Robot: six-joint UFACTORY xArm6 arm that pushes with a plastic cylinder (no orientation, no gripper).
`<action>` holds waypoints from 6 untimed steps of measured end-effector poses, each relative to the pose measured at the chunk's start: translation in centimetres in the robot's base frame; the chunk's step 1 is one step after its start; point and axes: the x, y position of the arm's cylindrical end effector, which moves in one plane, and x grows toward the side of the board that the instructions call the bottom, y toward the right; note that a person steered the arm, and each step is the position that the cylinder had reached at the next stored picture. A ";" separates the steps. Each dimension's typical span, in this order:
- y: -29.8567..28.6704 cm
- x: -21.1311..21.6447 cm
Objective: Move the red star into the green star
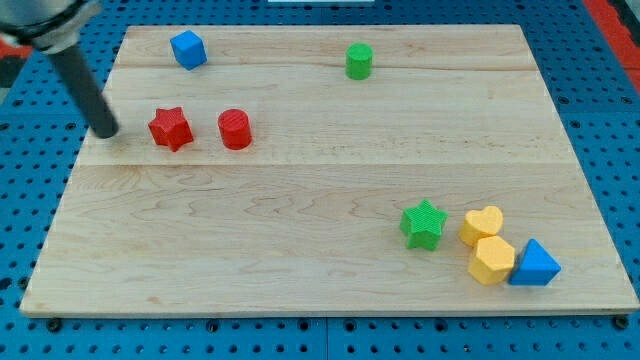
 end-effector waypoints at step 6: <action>29.6 10.7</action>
